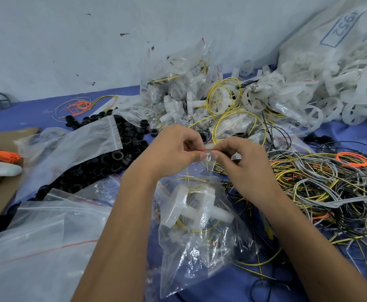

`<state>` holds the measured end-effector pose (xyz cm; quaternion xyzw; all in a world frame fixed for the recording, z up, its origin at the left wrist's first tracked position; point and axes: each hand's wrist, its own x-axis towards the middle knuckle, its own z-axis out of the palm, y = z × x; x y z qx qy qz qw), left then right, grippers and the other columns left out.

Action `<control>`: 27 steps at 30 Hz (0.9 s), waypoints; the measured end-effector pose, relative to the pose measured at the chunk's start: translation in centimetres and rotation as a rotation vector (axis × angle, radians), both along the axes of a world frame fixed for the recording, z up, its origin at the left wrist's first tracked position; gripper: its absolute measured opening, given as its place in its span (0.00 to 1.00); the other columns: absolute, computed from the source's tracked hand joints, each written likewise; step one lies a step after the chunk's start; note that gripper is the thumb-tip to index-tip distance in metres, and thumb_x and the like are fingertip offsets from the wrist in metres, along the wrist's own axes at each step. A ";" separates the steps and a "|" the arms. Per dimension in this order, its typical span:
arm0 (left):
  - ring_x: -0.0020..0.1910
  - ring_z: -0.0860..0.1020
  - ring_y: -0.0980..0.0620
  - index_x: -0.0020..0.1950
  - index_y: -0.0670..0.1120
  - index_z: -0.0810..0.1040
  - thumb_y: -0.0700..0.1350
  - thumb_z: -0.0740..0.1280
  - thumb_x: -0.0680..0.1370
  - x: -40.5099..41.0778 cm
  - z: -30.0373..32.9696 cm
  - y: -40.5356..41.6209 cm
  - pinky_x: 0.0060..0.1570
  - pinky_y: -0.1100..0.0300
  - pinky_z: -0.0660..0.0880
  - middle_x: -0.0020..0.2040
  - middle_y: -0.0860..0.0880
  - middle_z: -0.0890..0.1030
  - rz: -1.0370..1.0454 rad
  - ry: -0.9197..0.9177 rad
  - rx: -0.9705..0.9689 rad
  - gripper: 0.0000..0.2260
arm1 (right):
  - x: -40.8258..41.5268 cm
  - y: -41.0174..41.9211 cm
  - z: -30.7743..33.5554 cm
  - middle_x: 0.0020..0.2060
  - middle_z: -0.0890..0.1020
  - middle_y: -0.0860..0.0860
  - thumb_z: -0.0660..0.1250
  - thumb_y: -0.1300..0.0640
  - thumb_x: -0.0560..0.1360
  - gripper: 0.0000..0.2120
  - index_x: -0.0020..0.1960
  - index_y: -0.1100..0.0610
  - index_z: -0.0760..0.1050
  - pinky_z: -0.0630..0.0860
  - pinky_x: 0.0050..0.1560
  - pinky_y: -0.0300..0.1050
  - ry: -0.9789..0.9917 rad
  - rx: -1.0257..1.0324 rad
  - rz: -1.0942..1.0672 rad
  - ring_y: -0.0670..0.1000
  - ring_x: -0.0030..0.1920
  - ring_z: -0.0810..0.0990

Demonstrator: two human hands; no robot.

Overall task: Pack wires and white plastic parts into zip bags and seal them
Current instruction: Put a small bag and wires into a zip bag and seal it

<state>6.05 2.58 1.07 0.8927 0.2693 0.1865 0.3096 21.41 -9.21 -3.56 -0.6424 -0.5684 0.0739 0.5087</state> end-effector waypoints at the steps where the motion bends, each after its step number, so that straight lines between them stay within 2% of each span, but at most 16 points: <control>1: 0.39 0.80 0.43 0.42 0.45 0.85 0.41 0.77 0.76 0.0 0.0 0.0 0.41 0.52 0.76 0.37 0.45 0.84 -0.009 -0.006 -0.005 0.03 | 0.0 0.0 0.0 0.38 0.81 0.44 0.72 0.57 0.78 0.02 0.46 0.53 0.84 0.68 0.37 0.33 -0.006 0.001 0.018 0.46 0.40 0.77; 4: 0.38 0.79 0.45 0.43 0.44 0.86 0.41 0.77 0.76 0.2 0.1 -0.2 0.41 0.51 0.76 0.37 0.45 0.83 -0.018 -0.009 -0.008 0.03 | 0.0 0.0 -0.1 0.38 0.81 0.46 0.73 0.57 0.78 0.02 0.46 0.54 0.84 0.67 0.38 0.32 -0.020 0.011 0.038 0.47 0.41 0.77; 7: 0.37 0.80 0.54 0.43 0.46 0.86 0.43 0.78 0.75 0.1 0.2 -0.1 0.39 0.61 0.76 0.37 0.50 0.84 0.010 -0.007 0.003 0.03 | 0.0 -0.1 0.0 0.37 0.80 0.43 0.73 0.58 0.77 0.04 0.45 0.52 0.83 0.67 0.37 0.29 0.009 0.028 0.020 0.44 0.40 0.76; 10: 0.38 0.81 0.57 0.43 0.47 0.86 0.42 0.78 0.75 -0.1 0.2 0.0 0.39 0.68 0.74 0.38 0.52 0.85 0.032 0.006 0.019 0.03 | -0.1 -0.2 0.2 0.36 0.78 0.41 0.73 0.60 0.76 0.07 0.44 0.49 0.81 0.67 0.36 0.28 0.009 0.035 0.007 0.43 0.39 0.76; 16: 0.37 0.80 0.55 0.41 0.49 0.85 0.40 0.77 0.75 -0.4 0.2 0.0 0.39 0.65 0.75 0.36 0.51 0.84 0.035 0.020 0.007 0.06 | -0.1 -0.2 0.2 0.37 0.78 0.42 0.73 0.61 0.76 0.05 0.44 0.52 0.81 0.66 0.38 0.28 -0.007 0.014 -0.012 0.43 0.39 0.75; 20: 0.39 0.82 0.49 0.40 0.50 0.83 0.39 0.77 0.75 -0.3 0.1 0.1 0.42 0.58 0.77 0.36 0.50 0.84 0.024 0.019 0.016 0.07 | -0.1 0.0 0.0 0.37 0.79 0.43 0.73 0.60 0.77 0.06 0.44 0.50 0.81 0.67 0.37 0.30 0.004 0.012 -0.002 0.44 0.39 0.76; 23: 0.40 0.81 0.48 0.40 0.49 0.84 0.39 0.77 0.75 -0.2 0.1 0.1 0.43 0.55 0.77 0.36 0.50 0.84 0.007 0.014 0.023 0.07 | -0.1 0.1 -0.2 0.37 0.80 0.44 0.73 0.60 0.76 0.03 0.46 0.52 0.84 0.66 0.37 0.32 -0.009 0.006 0.027 0.46 0.41 0.77; 27: 0.36 0.80 0.56 0.40 0.50 0.85 0.41 0.78 0.75 0.1 0.0 0.0 0.39 0.62 0.76 0.36 0.52 0.84 0.004 -0.001 0.039 0.06 | -0.1 0.1 -0.1 0.40 0.82 0.47 0.73 0.60 0.76 0.02 0.47 0.55 0.85 0.66 0.40 0.31 -0.044 0.028 0.050 0.47 0.43 0.77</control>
